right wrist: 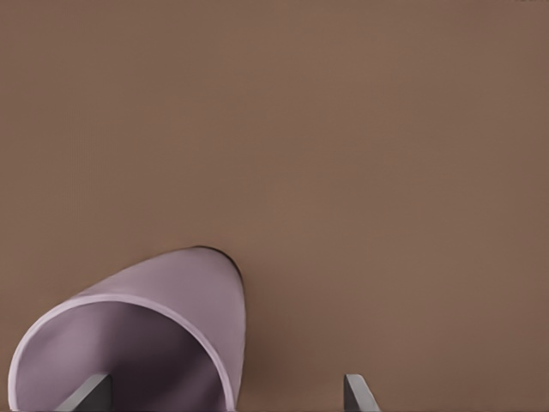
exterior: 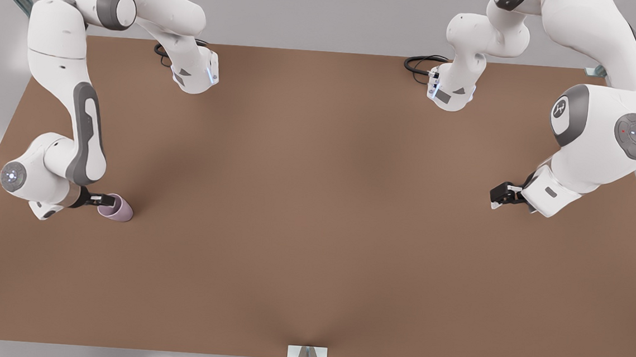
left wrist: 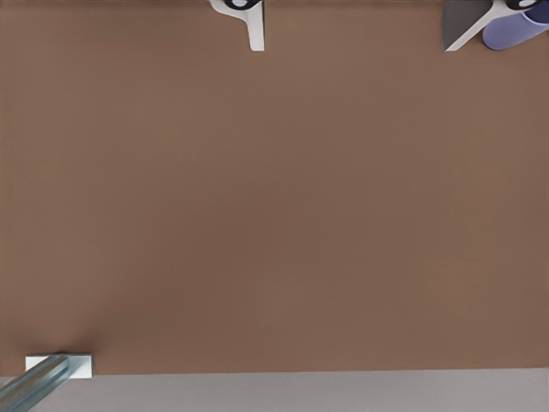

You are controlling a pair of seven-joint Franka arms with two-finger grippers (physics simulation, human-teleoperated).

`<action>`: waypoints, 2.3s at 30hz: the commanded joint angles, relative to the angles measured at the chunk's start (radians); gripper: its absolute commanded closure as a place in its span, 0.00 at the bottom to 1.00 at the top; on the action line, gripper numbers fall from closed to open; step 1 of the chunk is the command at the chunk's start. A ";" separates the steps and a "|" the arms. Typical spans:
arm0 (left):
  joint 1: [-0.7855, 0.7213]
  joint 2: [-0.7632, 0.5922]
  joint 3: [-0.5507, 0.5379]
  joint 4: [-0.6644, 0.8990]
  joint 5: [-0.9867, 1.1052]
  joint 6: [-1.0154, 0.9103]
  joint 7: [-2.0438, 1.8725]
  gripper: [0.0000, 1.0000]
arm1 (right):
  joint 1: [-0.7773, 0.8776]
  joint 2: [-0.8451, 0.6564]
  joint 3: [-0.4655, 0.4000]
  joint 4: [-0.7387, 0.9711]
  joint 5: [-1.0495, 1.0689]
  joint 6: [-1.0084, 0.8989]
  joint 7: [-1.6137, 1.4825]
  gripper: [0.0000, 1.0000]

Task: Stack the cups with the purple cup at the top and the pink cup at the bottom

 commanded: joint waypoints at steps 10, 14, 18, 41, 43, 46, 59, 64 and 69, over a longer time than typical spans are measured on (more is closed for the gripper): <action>0.000 -0.002 0.000 0.003 0.001 -0.012 -0.003 0.00 | -0.009 0.043 0.000 0.002 0.001 0.061 -0.056 0.02; 0.000 -0.002 0.000 0.003 0.001 -0.012 0.000 0.00 | -0.008 0.043 0.000 0.002 0.002 0.061 -0.053 0.51; 0.000 -0.002 0.002 0.003 0.001 -0.012 0.001 0.00 | 0.000 0.041 -0.016 0.002 0.006 0.053 -0.046 0.67; 0.000 -0.005 0.002 0.004 0.007 -0.020 0.000 0.00 | 0.322 -0.072 0.018 0.083 0.078 -0.087 0.139 0.79; 0.000 -0.005 0.003 -0.002 0.008 -0.029 -0.002 0.00 | 0.324 -0.063 0.083 0.089 0.078 -0.081 0.248 0.79; 0.002 0.006 0.085 -0.008 0.008 -0.070 -0.008 0.00 | 0.474 -0.064 0.069 0.101 0.084 -0.074 0.343 0.79; 0.233 -0.011 0.131 -0.421 0.021 0.241 0.566 0.00 | 0.909 0.221 0.083 0.491 0.098 -0.071 0.917 0.79; 0.364 -0.013 0.135 -0.488 0.084 0.322 0.586 0.00 | 0.968 0.291 0.083 0.513 0.101 0.025 0.937 0.79; 0.429 0.045 0.135 -0.528 0.084 0.456 0.728 0.00 | 1.002 0.334 0.081 0.533 0.099 0.028 0.957 0.79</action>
